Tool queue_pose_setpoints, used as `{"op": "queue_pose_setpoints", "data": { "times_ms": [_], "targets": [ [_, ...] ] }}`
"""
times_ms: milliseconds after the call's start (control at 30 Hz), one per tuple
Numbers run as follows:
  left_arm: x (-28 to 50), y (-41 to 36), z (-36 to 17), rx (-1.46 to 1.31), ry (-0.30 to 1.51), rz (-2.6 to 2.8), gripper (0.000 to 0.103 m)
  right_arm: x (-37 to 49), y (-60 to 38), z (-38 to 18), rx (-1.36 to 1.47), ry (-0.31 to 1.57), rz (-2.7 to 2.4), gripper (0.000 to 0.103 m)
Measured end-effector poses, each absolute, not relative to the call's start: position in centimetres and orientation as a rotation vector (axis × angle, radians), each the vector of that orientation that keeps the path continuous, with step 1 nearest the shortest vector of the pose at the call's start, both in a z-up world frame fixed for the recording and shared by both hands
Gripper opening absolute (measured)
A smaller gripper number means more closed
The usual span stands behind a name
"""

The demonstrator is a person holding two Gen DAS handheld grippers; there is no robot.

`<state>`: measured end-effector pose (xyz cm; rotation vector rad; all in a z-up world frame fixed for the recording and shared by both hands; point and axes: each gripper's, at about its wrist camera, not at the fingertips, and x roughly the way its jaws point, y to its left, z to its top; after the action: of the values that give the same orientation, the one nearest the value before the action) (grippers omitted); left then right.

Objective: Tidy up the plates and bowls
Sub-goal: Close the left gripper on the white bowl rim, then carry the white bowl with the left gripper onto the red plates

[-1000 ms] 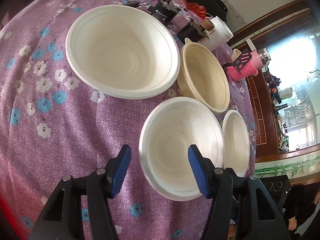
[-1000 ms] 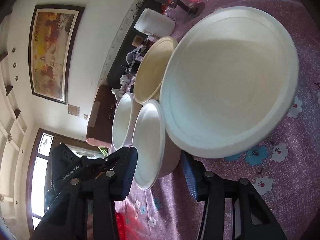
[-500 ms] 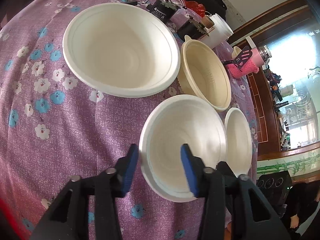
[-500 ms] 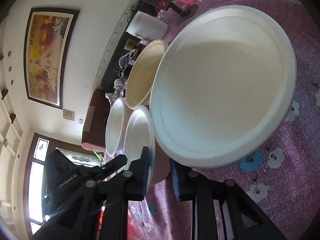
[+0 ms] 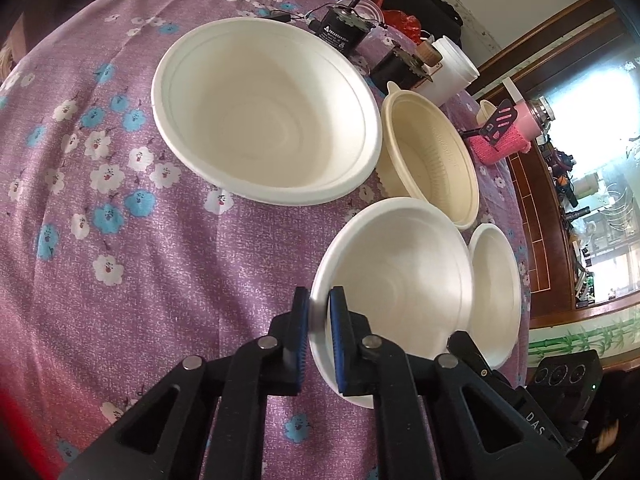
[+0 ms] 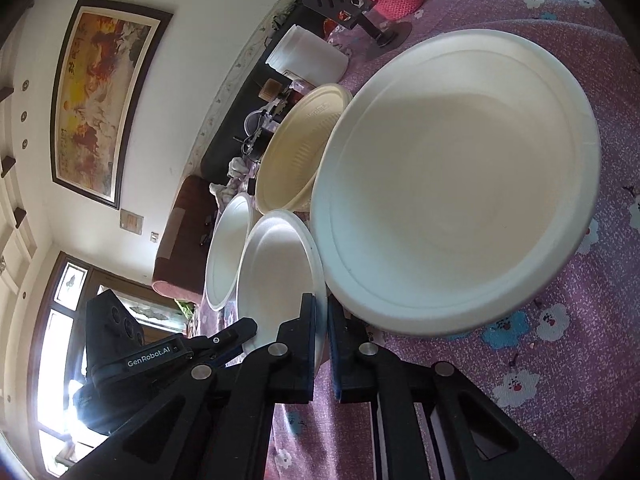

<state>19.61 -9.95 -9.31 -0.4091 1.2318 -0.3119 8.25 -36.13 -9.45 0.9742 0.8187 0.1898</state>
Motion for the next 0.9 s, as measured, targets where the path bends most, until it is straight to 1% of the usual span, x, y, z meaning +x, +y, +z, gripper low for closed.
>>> {"op": "queue_pose_setpoints", "data": {
  "times_ms": [267, 567, 900],
  "targets": [
    [19.1, -9.7, -9.2, -0.402, 1.229, -0.306, 0.009, 8.4, -35.9, -9.5, 0.971, 0.828, 0.194, 0.007],
    [17.3, -7.7, -8.4, -0.413, 1.213, -0.294, 0.009, 7.8, -34.6, -9.1, 0.968, 0.831, 0.215, 0.007],
    [12.2, -1.9, -4.5, -0.438, 1.117, -0.251, 0.009, 6.7, -30.3, -6.5, 0.911, 0.825, 0.315, 0.007]
  ]
}}
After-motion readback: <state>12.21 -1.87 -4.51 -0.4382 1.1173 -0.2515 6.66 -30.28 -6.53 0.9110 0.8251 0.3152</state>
